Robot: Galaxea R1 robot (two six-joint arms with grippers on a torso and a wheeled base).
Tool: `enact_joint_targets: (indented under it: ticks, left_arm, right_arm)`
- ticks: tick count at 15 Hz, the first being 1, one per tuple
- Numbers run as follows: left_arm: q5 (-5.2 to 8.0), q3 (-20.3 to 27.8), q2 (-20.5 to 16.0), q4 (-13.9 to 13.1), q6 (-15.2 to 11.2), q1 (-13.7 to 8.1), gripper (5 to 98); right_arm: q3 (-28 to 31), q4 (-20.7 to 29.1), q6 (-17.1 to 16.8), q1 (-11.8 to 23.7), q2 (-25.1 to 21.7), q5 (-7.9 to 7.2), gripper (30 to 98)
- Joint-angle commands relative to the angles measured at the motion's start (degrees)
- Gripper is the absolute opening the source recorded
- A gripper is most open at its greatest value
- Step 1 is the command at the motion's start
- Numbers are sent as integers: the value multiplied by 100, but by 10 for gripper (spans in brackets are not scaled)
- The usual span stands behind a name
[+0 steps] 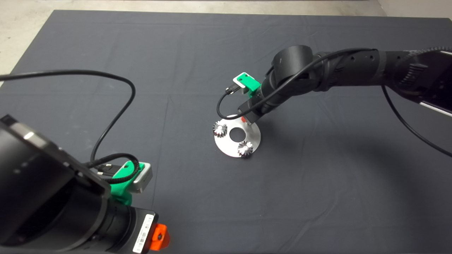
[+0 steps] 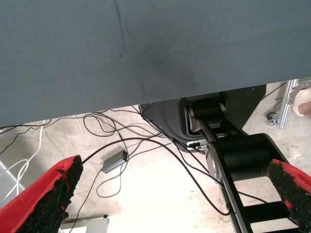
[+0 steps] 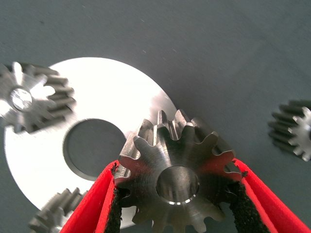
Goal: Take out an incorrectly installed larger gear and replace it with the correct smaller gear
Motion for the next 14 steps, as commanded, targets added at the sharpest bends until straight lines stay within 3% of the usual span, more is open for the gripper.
enact_joint_targets:
  ticks: [1,6,10,14]
  left_arm:
    - [551,105,11,-138,-36,-107,982]
    - [551,111,29,-138,-45,-99,982]
    - [551,114,20,-138,-45,-99,982]
    - [551,114,20,-147,-45,-99,982]
  right_arm:
    - [477,7,91,230,-727,6,484]
    - [1567,315,110,222,-1744,-21,484]
    - [1660,315,110,82,-2143,-21,484]
    - [1634,306,102,-172,-2160,-21,484]
